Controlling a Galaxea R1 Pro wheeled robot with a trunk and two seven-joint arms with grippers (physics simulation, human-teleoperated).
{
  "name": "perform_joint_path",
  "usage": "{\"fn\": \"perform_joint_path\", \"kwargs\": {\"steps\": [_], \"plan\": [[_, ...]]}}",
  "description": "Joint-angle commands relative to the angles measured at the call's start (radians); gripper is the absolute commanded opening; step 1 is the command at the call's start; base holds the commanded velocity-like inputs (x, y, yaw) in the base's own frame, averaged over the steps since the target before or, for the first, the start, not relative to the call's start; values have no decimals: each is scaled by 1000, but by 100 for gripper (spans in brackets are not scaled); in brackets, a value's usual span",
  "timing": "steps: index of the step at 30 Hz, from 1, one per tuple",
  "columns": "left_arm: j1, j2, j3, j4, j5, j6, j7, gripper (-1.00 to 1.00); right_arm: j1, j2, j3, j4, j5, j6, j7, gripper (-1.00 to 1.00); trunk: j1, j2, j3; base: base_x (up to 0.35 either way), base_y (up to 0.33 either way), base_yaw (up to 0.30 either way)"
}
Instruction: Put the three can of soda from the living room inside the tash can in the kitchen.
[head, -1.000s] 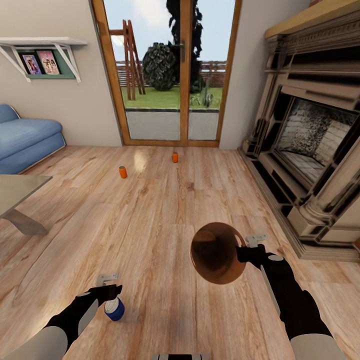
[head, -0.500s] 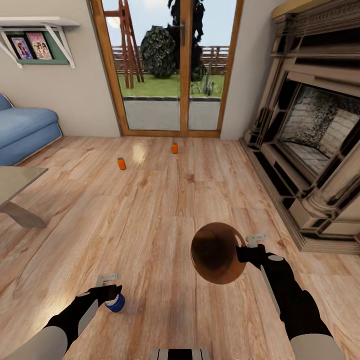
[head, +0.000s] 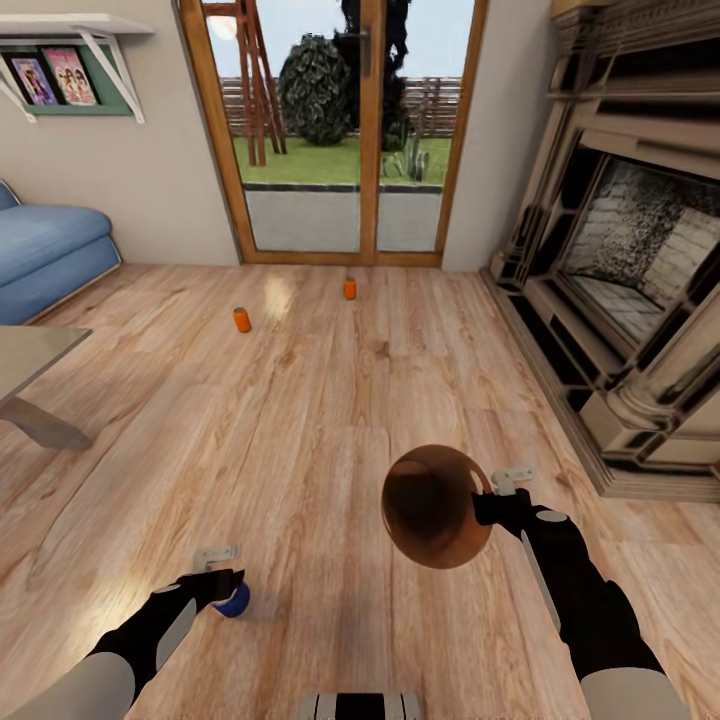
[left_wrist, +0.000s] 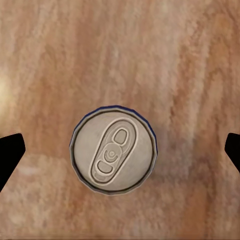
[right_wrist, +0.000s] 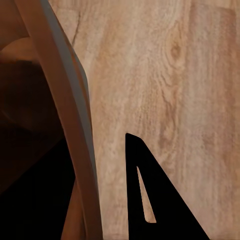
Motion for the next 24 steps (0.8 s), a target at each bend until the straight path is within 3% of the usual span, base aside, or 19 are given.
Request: {"fn": "perform_joint_path", "kwargs": {"steps": [1,5,24], "plan": [[0,0,0,0,0,0,0,100,0,0,0,-1,-9,1,0,-100,0,0,-4,0,0,0],[0,0,0,0,0,-1,0,100,0,0,0,-1,-9,1,0,-100,2,-1,-19,0,0,0],[0,0,0,-1,0,-5,0,100,0,0,1,0,-8,1,0,-100,2,-1,-19,0,0,0]]}}
